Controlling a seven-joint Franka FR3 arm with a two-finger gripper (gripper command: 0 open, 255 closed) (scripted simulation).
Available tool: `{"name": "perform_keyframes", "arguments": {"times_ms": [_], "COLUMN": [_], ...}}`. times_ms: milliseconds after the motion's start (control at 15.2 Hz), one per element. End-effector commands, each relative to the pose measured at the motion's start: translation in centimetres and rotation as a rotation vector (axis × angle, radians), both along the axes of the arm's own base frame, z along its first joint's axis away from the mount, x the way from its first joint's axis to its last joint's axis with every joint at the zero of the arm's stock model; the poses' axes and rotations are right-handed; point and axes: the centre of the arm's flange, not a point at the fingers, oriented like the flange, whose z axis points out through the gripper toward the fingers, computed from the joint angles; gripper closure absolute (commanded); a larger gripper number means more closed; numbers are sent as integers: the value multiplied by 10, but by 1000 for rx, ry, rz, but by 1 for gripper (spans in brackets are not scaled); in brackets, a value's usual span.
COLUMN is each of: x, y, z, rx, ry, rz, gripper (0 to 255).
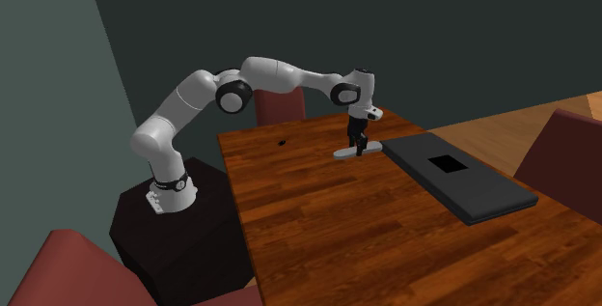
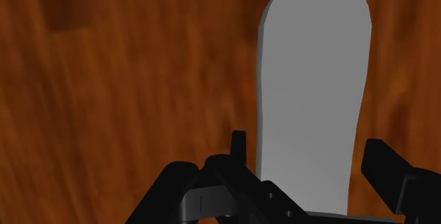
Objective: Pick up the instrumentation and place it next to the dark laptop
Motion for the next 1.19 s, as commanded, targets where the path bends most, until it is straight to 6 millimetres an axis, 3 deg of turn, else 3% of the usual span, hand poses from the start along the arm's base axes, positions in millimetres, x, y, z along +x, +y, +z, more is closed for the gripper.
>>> {"name": "perform_keyframes", "arguments": {"times_ms": [0, 66, 396, 660, 1122], "x": [0, 0, 0, 0, 0], "y": [0, 0, 0, 0, 0], "z": [-1, -1, -1, 49, 49], "rx": [0, 0, 0, 0, 0], "ry": [0, 0, 0, 0, 0], "rz": [-1, -1, -1, -1, -1], "gripper": [255, 0, 0, 0, 0]}}
